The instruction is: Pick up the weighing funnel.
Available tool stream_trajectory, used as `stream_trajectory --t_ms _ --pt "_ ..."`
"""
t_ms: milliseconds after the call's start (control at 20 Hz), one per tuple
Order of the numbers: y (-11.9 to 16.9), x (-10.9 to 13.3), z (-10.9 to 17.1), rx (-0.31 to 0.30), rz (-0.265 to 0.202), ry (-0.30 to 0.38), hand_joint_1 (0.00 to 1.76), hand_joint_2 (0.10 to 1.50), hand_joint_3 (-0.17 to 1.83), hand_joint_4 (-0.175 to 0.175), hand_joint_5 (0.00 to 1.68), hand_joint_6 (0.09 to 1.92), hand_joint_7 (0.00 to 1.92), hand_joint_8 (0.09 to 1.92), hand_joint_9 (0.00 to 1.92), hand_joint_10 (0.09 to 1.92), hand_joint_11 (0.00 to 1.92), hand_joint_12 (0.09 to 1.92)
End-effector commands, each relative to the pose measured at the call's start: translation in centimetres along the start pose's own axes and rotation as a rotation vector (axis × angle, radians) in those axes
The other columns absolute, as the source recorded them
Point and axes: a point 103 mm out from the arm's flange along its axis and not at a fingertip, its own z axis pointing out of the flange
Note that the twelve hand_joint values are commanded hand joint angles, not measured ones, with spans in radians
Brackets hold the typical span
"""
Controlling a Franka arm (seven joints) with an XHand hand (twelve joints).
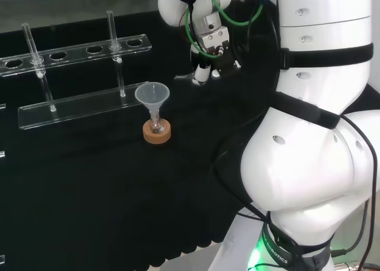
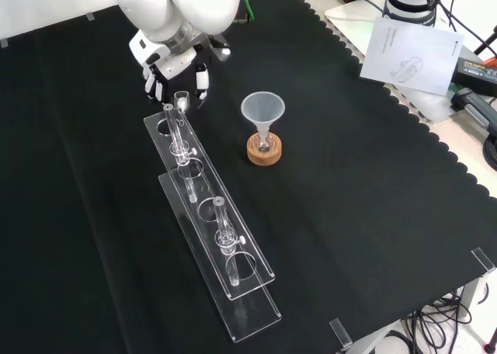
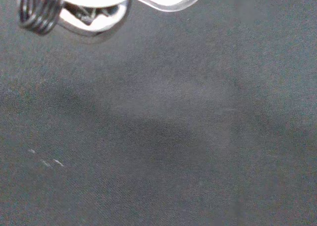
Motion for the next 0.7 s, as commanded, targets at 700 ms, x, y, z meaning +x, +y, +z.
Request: stream_trajectory --t_ms 700 --pt "-7.9 -0.9 -5.9 -0.01 0.121 -0.094 1.13 0.65 0.66 0.175 1.28 0.66 0.6 0.64 1.0 0.34 0.82 1.04"
